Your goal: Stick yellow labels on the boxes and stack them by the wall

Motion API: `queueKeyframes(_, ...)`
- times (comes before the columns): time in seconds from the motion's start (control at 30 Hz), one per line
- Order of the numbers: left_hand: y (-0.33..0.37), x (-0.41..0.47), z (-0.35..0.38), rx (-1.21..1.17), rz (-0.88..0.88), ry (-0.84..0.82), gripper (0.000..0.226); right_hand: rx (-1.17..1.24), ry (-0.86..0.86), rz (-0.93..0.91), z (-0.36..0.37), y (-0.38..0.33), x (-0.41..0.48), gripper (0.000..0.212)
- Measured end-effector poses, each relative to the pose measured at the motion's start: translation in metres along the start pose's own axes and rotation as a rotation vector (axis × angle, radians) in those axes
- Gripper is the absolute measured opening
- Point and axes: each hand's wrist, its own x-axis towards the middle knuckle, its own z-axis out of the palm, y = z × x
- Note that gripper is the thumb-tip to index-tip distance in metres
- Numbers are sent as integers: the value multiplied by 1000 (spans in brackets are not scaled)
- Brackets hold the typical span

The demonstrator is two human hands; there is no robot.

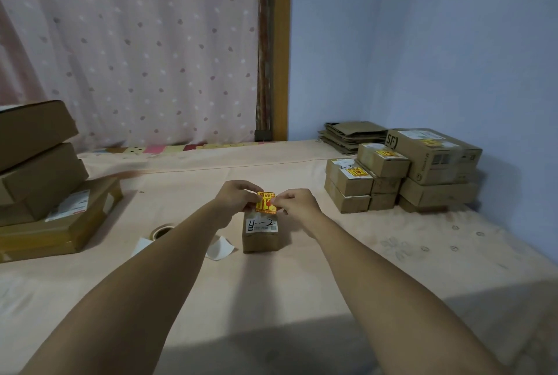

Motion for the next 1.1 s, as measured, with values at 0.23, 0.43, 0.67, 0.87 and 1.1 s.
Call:
queueKeyframes(0.23,-9,0,3,86,-134,8,17,-1,-10,95,6,9,7,17)
queueKeyframes(0.43,-11,3,2,196,-217,-3,21,-256,-33,154,22,4,9,24)
queueKeyframes(0.67,-5,4,14,403,-140,12,18,-407,-14,190,23,-6,9,27)
queueKeyframes(0.87,-9,6,16,469,-125,4,20,-448,-25,214,23,-4,12,30)
queueKeyframes(1.1,-15,4,13,635,-69,16,27,-546,-7,228,21,-4,10,36)
